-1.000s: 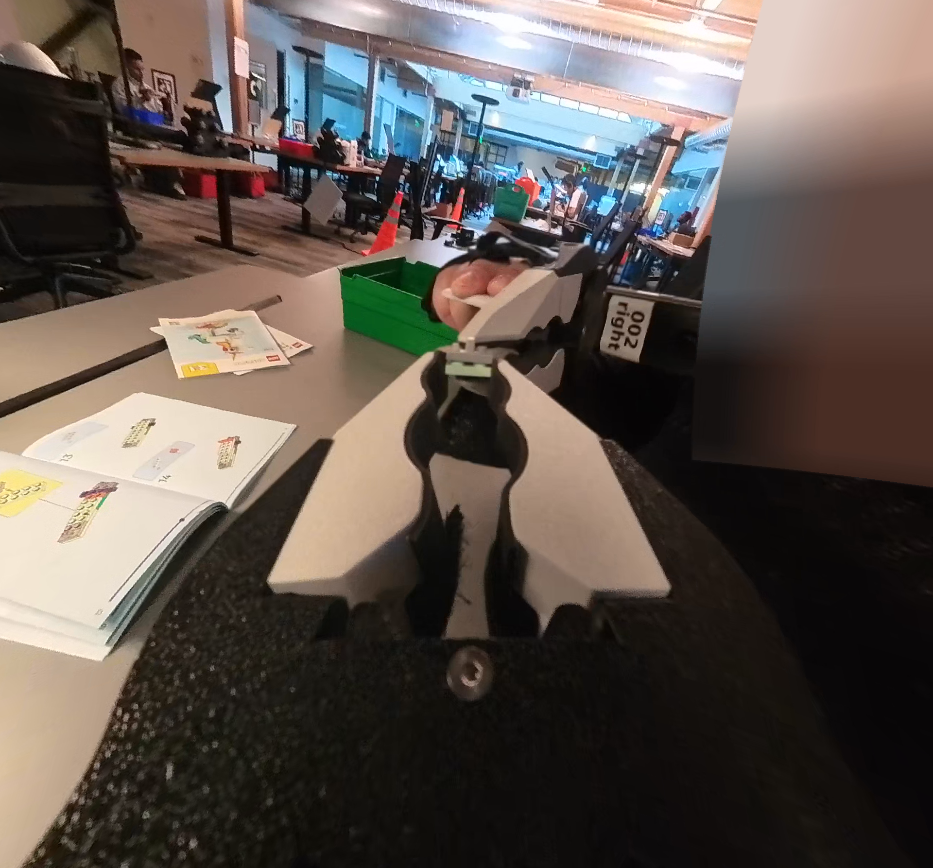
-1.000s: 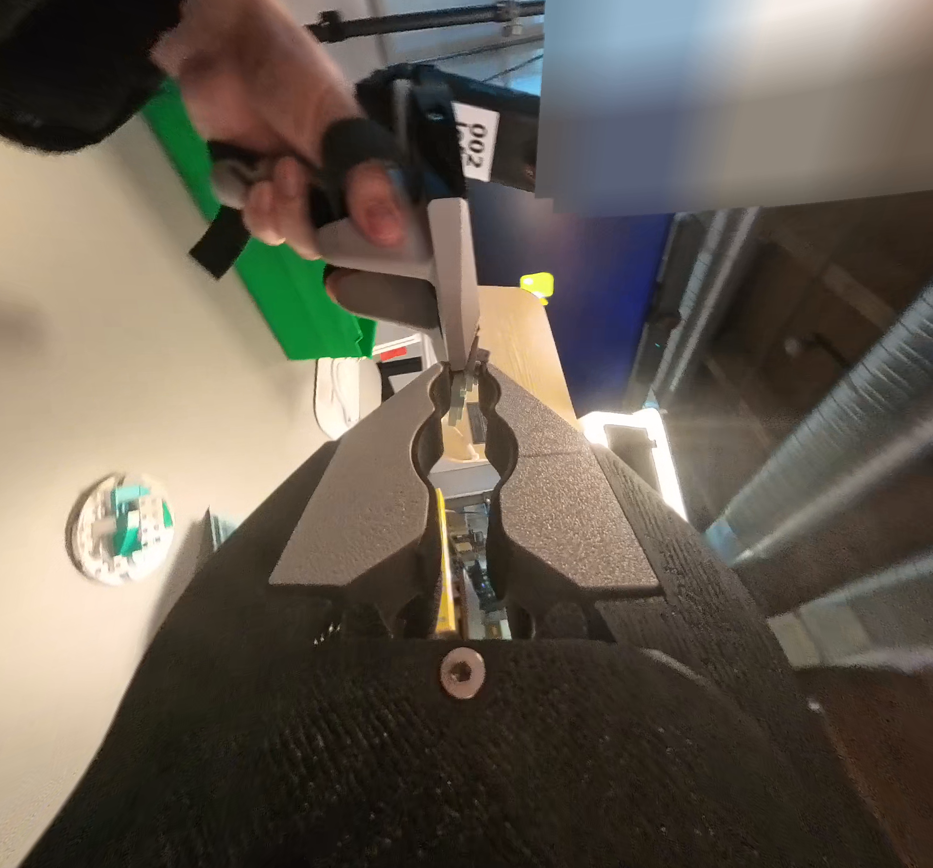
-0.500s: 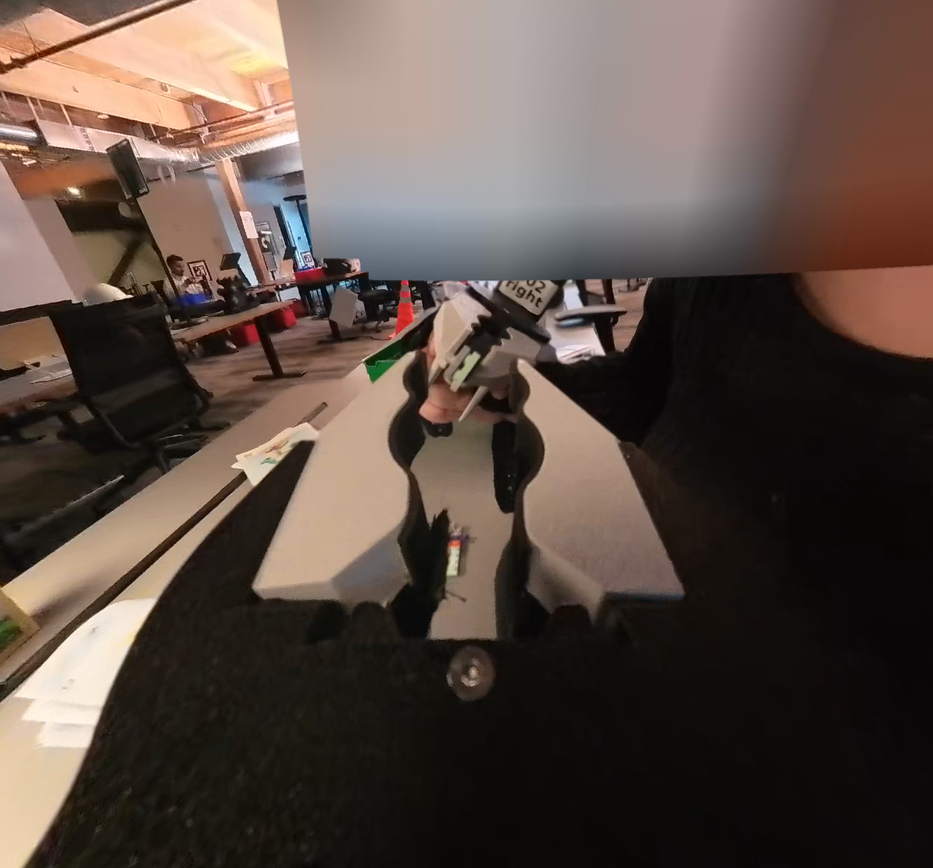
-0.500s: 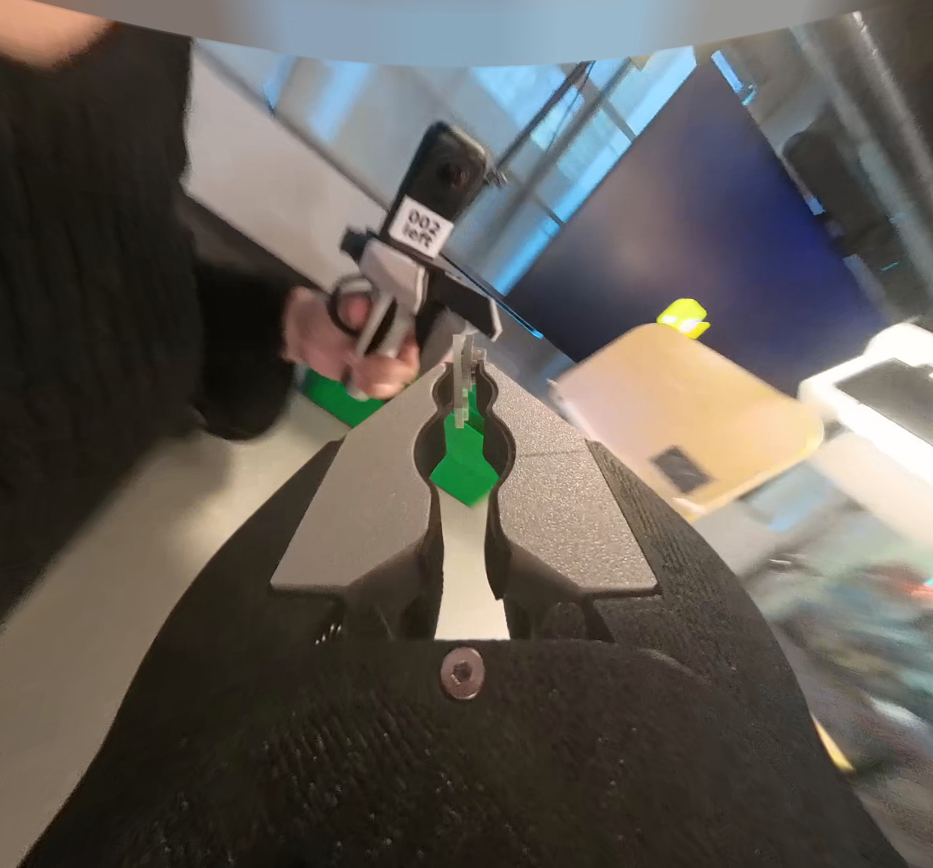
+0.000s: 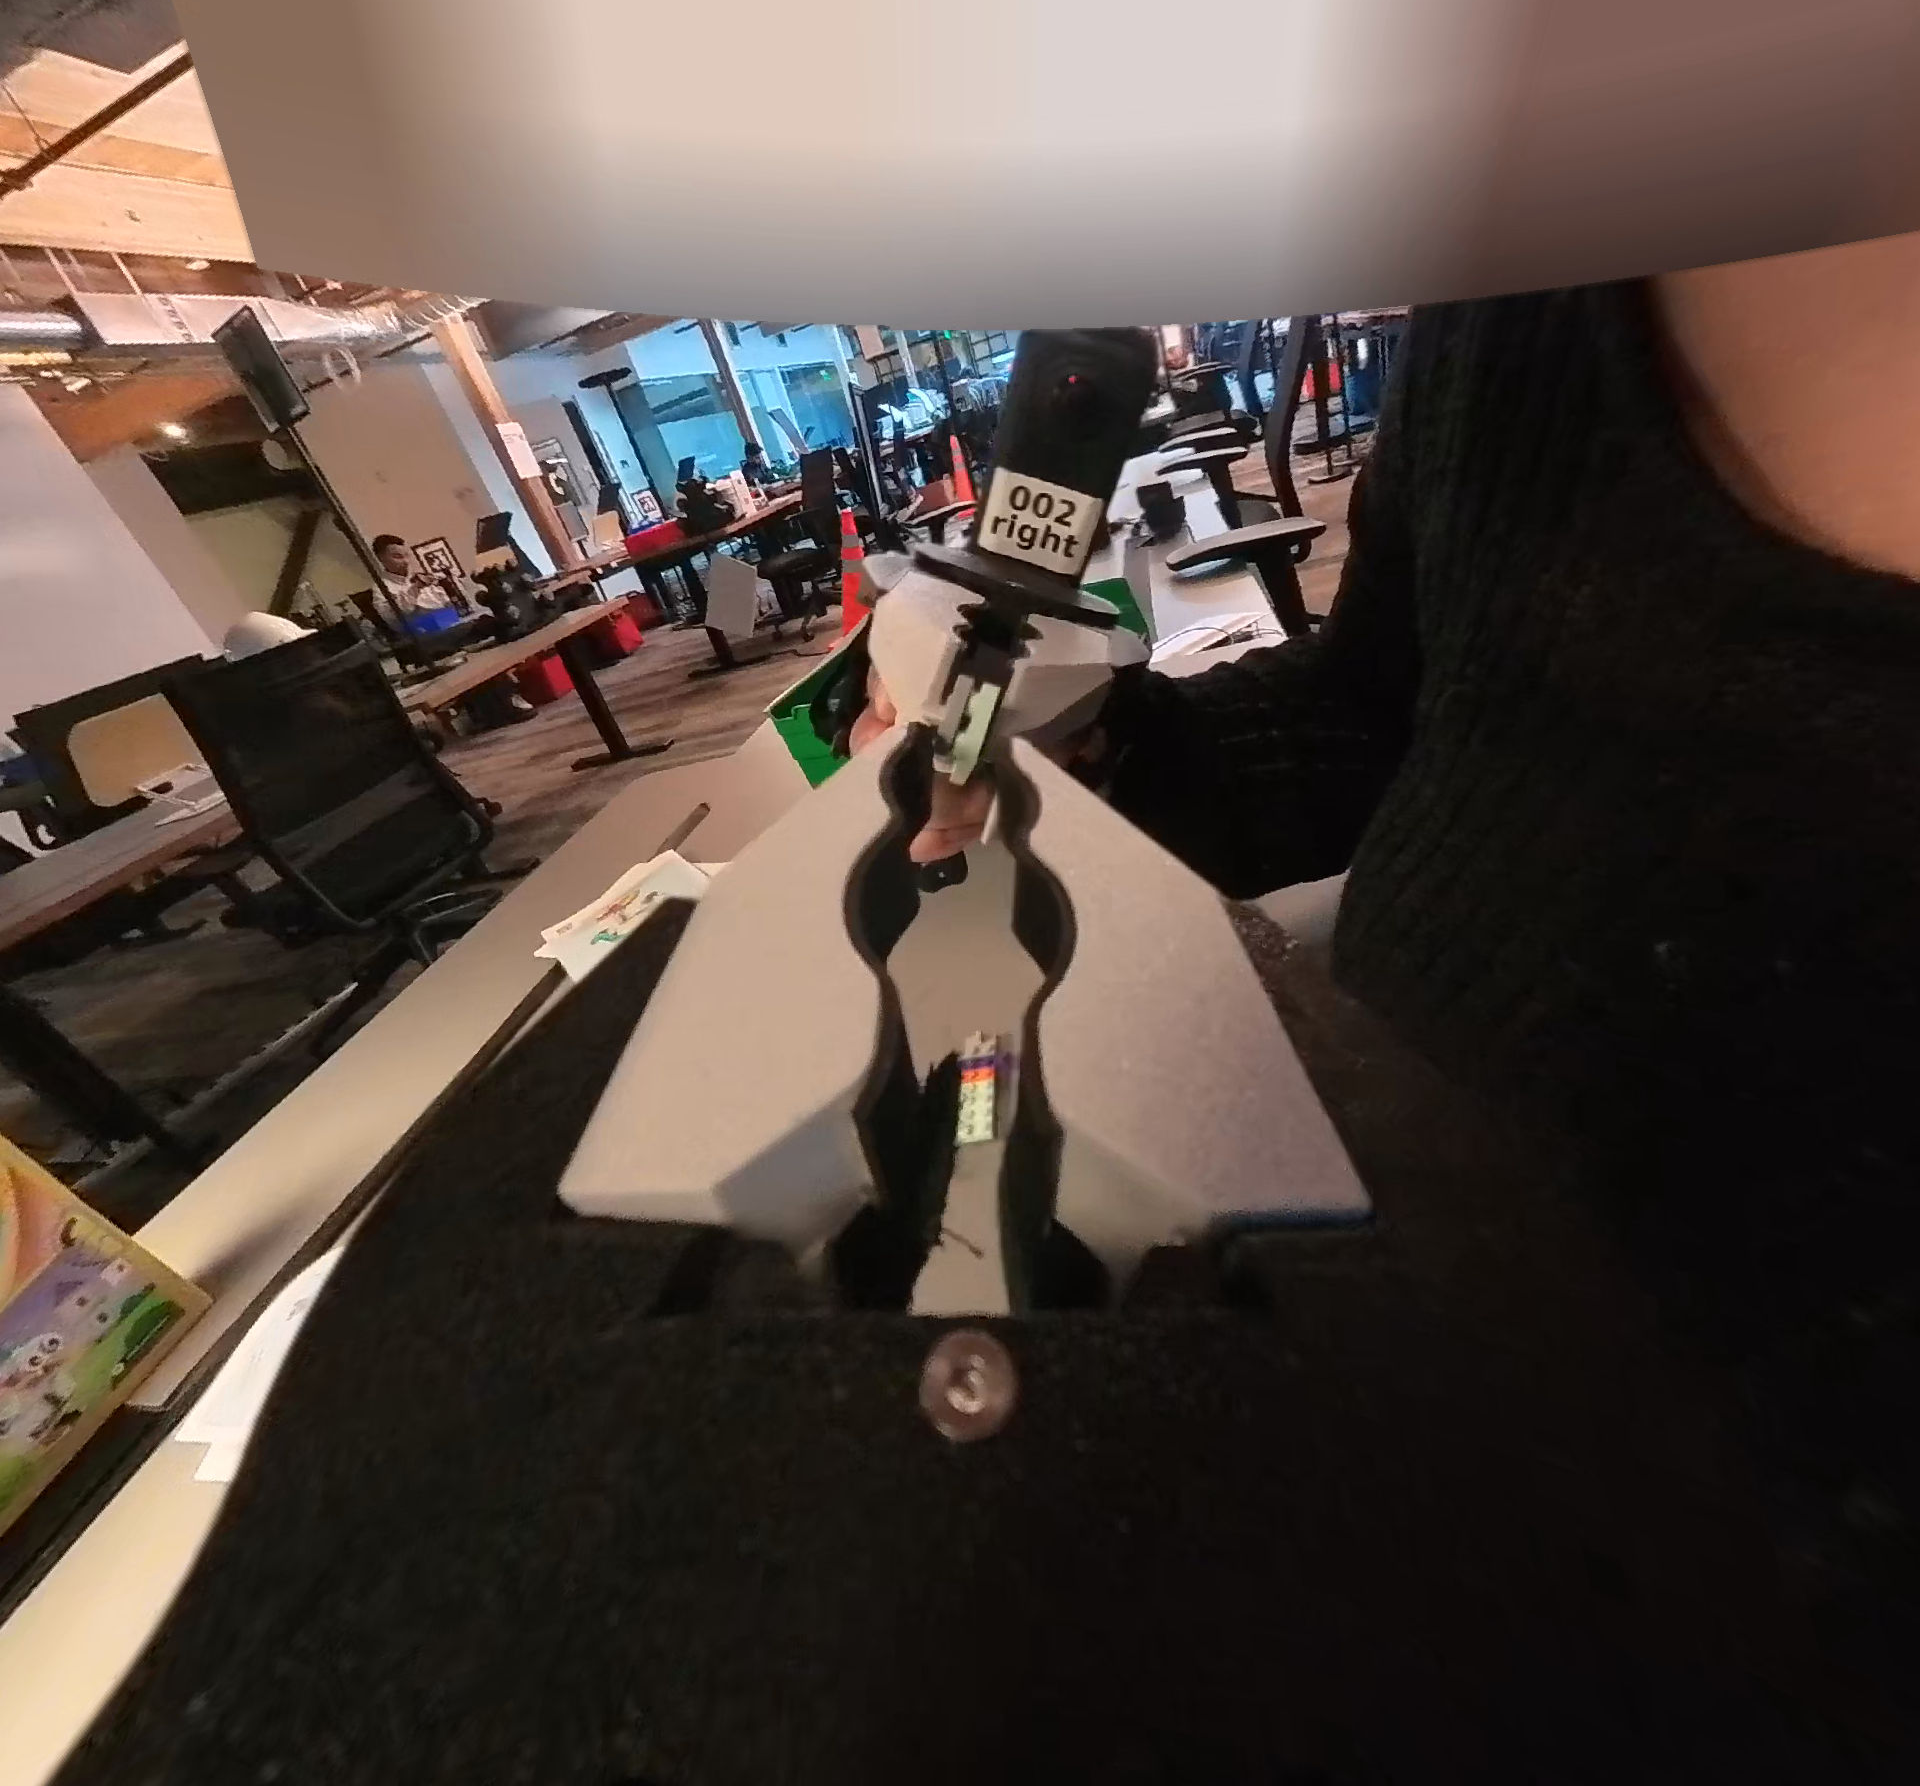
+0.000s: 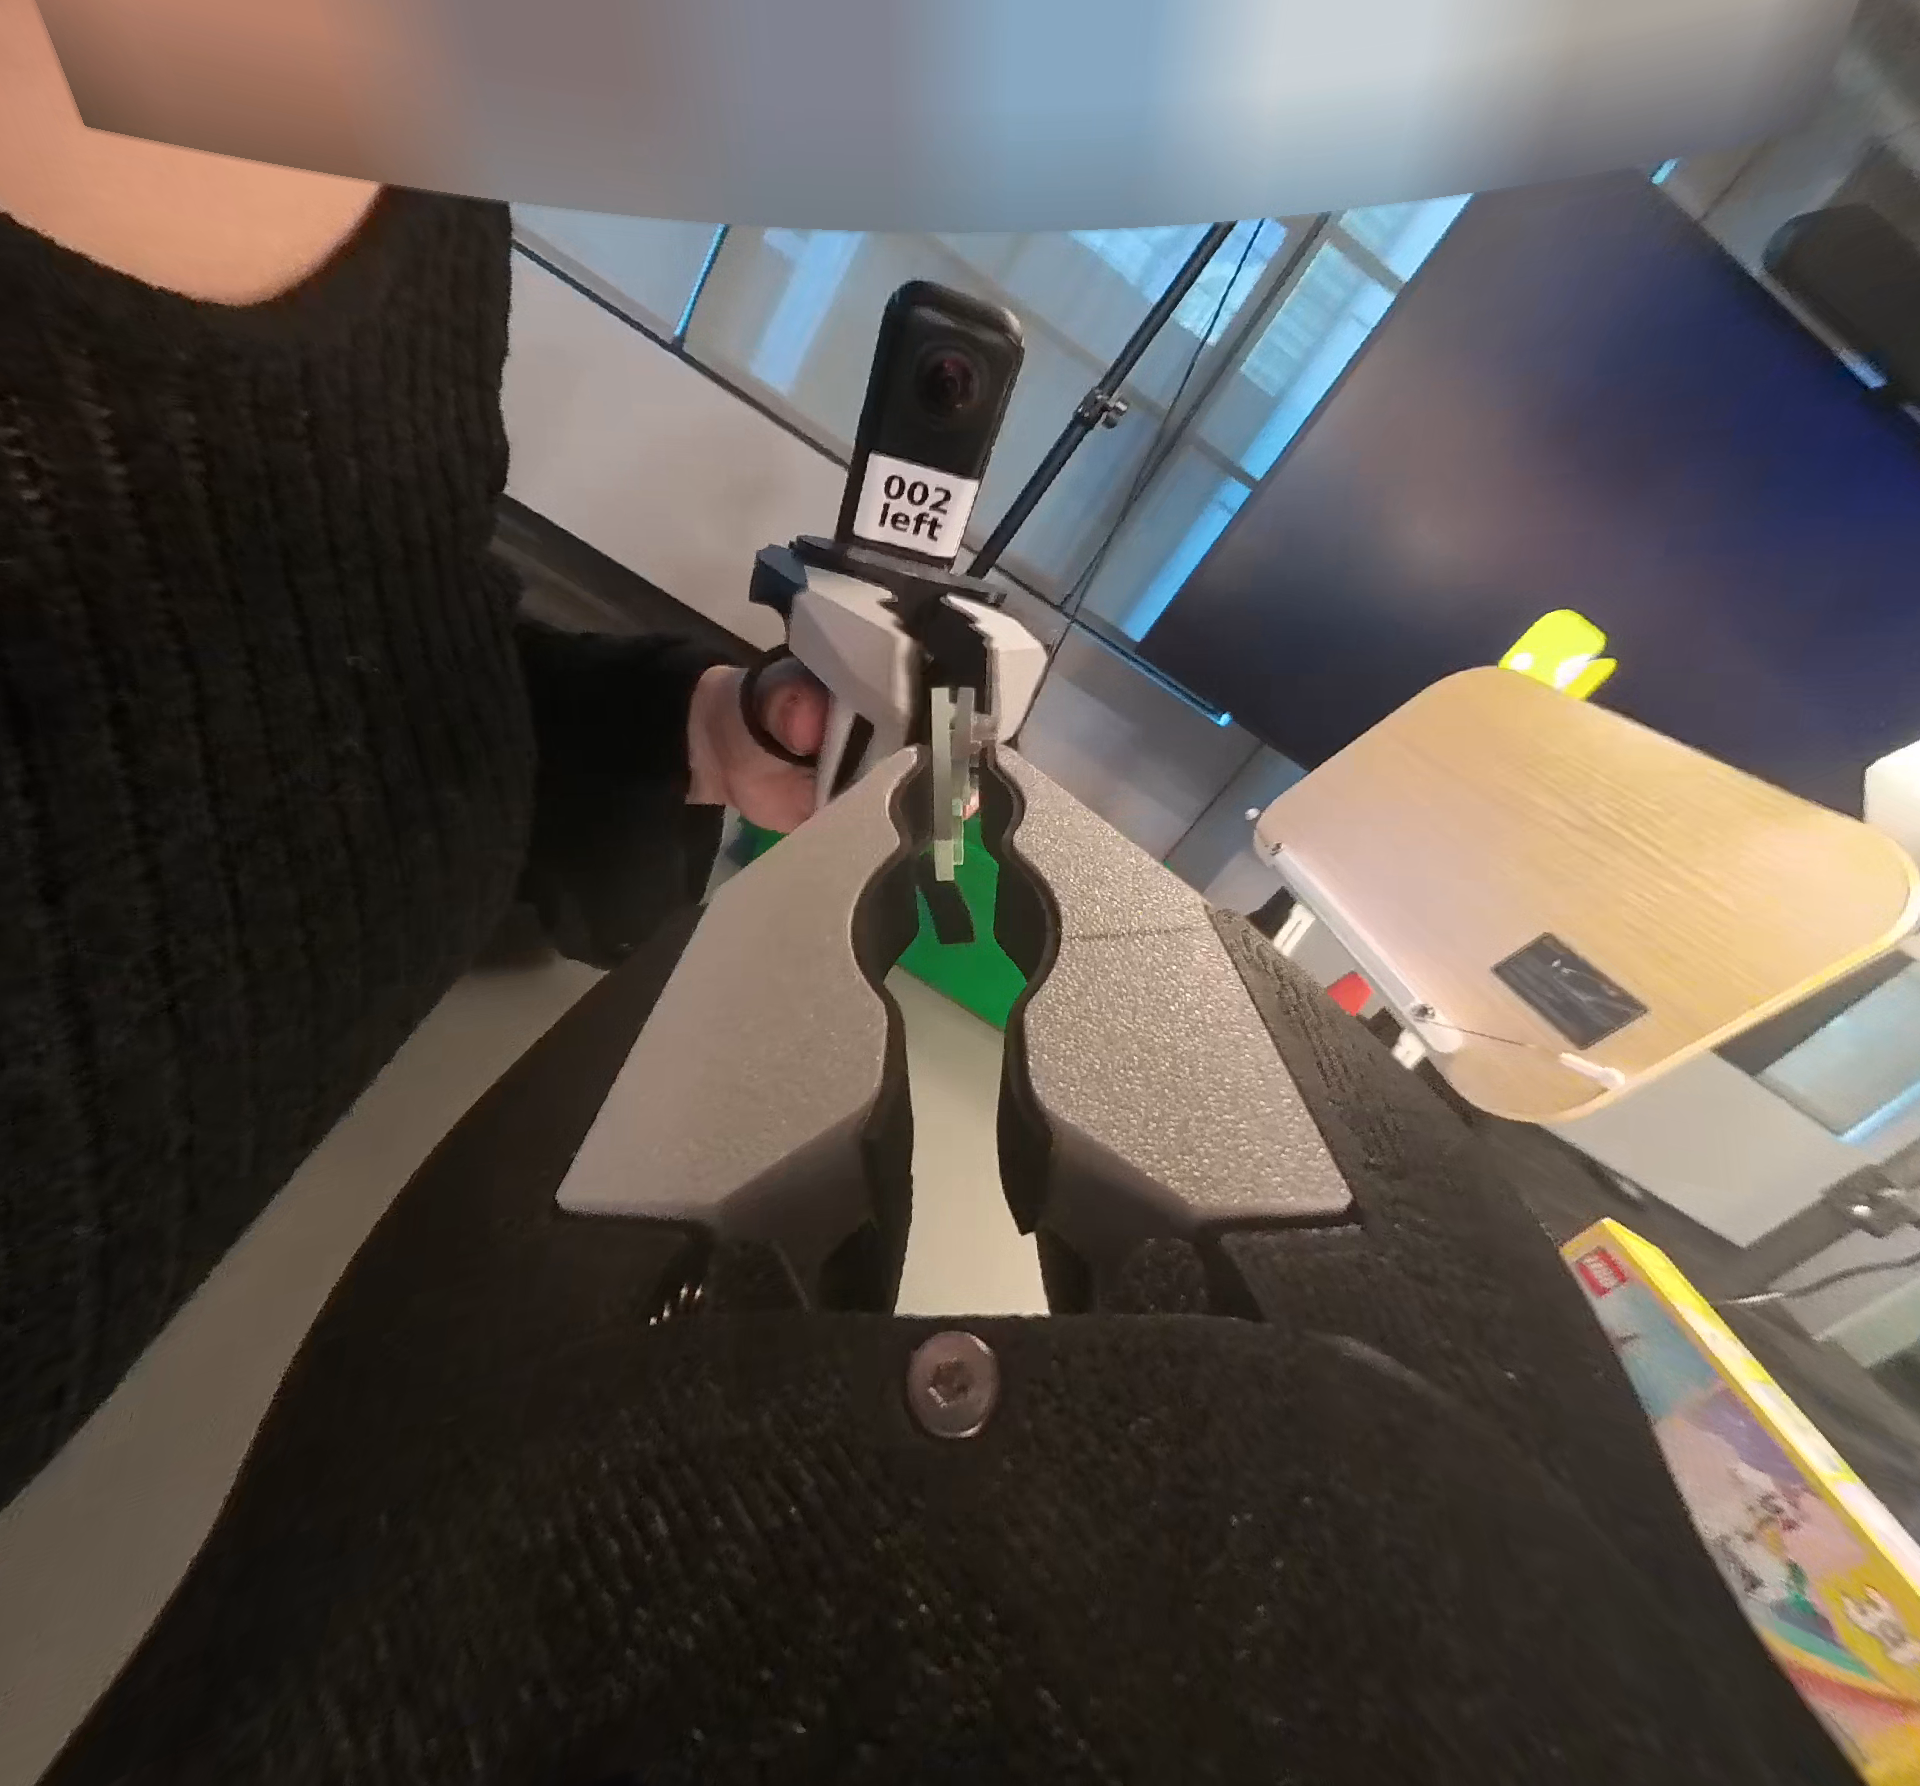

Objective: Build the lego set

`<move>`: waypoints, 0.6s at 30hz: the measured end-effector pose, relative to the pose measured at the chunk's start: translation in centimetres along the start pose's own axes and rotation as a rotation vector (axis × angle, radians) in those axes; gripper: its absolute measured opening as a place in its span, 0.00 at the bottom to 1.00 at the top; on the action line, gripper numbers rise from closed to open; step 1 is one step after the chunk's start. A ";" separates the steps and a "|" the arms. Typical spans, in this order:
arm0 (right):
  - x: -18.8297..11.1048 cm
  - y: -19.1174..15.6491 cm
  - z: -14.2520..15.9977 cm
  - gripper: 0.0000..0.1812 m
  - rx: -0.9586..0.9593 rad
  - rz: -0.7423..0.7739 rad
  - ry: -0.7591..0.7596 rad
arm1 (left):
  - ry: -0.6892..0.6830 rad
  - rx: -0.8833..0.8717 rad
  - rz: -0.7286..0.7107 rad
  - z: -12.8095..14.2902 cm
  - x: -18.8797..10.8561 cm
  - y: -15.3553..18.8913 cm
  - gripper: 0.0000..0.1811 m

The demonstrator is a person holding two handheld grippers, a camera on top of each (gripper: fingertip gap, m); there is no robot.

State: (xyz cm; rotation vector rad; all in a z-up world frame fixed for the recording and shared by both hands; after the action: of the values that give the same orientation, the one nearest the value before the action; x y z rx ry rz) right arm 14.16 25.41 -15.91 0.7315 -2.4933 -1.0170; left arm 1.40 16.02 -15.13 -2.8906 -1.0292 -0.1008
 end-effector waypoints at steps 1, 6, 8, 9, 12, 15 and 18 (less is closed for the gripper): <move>0.0 -0.1 0.1 0.04 0.005 -0.009 -0.007 | -0.001 -0.004 0.010 0.0 0.0 0.1 0.06; 0.0 -0.1 0.5 0.03 0.040 -0.025 -0.001 | -0.036 0.023 -0.040 0.3 0.2 0.0 0.04; 0.0 -0.2 0.5 0.03 0.056 -0.036 -0.003 | -0.045 0.020 -0.038 0.4 0.2 0.0 0.03; 0.1 -0.1 0.6 0.03 0.062 -0.040 -0.007 | -0.050 0.015 -0.038 0.4 0.1 0.0 0.03; 0.2 0.0 0.8 0.03 0.090 -0.052 -0.021 | -0.061 0.041 -0.060 0.6 -0.1 0.0 0.03; 0.3 0.0 1.0 0.03 0.102 -0.056 -0.045 | -0.085 0.087 -0.097 0.8 -0.2 0.0 0.02; 0.4 0.0 1.2 0.03 0.087 -0.062 -0.075 | -0.100 0.114 -0.124 1.0 -0.2 0.1 0.02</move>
State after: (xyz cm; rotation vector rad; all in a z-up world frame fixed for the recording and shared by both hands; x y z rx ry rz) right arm 13.30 25.82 -16.70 0.8158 -2.6089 -0.9791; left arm 1.30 15.89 -16.13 -2.7536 -1.1896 0.0941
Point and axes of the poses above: each gripper's, where its closed fingertips meet, x out along the fingers, z out of its underside, y = z × x across the jaws, the point moved 8 cm from there along -x, back along the fingers, and after that the axes turned 14 degrees about -x, right-handed, at the moved point
